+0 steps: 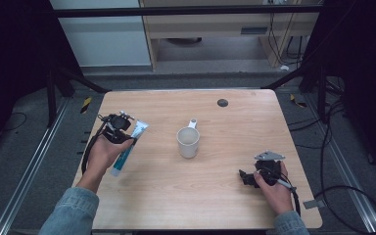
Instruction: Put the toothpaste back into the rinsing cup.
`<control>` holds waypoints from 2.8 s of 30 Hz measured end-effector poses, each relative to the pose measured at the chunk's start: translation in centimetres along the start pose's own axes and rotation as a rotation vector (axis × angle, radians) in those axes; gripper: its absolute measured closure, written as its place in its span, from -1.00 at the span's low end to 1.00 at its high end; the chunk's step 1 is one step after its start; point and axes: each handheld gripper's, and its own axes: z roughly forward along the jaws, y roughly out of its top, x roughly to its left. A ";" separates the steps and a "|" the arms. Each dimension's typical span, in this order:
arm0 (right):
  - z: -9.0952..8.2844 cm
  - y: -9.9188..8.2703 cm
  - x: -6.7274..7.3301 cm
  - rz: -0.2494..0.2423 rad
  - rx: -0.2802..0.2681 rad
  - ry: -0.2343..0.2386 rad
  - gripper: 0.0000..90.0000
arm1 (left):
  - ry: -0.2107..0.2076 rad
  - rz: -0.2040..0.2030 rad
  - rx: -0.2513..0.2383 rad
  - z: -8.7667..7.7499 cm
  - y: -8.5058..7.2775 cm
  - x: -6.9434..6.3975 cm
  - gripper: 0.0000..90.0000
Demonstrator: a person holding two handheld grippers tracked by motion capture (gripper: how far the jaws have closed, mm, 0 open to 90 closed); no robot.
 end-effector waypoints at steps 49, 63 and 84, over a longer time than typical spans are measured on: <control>0.0 0.0 0.0 -0.002 0.000 -0.001 -0.99 | -0.140 0.114 -0.136 -1.7 6.4 -8.6 0.73; 0.0 0.0 0.0 -0.005 -0.002 -0.002 -0.99 | -0.135 0.105 -0.142 -1.2 9.6 -10.0 0.73; 0.0 0.0 0.0 -0.007 -0.002 -0.002 -0.99 | -0.111 0.049 -0.236 -1.6 13.0 -11.0 0.73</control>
